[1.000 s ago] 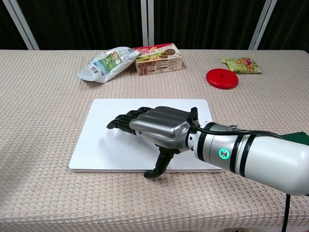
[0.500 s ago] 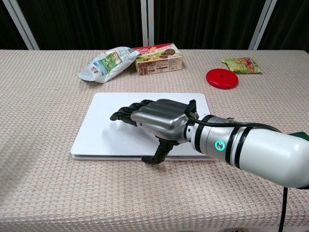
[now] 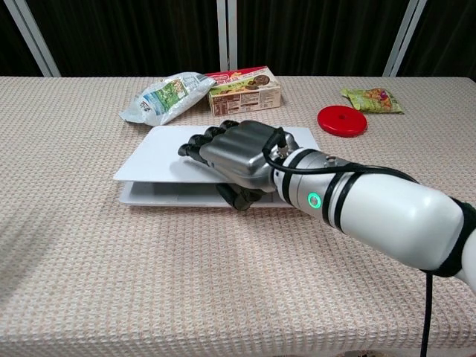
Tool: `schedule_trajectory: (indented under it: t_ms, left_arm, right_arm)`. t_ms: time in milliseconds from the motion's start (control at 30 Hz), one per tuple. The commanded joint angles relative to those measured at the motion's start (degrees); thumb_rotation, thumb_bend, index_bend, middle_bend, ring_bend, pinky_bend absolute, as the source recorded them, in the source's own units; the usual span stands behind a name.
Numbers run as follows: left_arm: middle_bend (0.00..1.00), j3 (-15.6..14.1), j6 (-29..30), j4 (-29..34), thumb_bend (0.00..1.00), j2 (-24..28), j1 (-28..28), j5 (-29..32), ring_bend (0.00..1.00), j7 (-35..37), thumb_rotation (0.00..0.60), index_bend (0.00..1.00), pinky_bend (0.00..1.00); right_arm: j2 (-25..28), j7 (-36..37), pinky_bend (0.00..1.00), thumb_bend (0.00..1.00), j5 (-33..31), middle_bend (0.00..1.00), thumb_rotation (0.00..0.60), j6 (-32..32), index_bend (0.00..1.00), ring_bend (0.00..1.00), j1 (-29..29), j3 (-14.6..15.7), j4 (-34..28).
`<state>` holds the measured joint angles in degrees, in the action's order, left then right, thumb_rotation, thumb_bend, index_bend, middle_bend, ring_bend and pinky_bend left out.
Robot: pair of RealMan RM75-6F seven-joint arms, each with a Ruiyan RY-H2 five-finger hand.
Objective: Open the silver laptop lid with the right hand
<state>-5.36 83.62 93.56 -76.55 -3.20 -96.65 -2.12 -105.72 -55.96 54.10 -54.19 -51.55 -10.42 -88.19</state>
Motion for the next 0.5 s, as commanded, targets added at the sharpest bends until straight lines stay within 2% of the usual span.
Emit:
schedule_trajectory:
  t_ms: [33, 200, 500]
  left_arm:
    - [0.16, 0.10, -2.83, -2.08, 0.25, -2.74, -2.02, -0.35, 0.09, 0.92, 0.600, 0.19, 0.11]
    - [0.12, 1.86, -7.01, -3.77, 0.33, -5.95, -5.63, -0.17, 0.05, 0.50, 0.600, 0.14, 0.11]
    - [0.09, 5.66, -13.66, -5.92, 0.35, -10.02, -11.51, 3.35, 0.04, -0.25, 0.600, 0.13, 0.11]
  right_arm:
    - [0.07, -5.92, 0.00, 0.75, -5.33, 0.00, 0.600, -3.62, 0.00, 0.00, -2.84, -2.15, -2.95]
    - [0.25, -8.58, 0.00, 0.79, -8.40, 0.00, 0.600, -5.61, 0.00, 0.00, -4.62, -2.81, -4.20]
    - [-0.02, -9.22, 0.00, 0.83, -11.04, 0.00, 0.600, -7.41, 0.00, 0.00, -6.50, -2.17, -3.86]
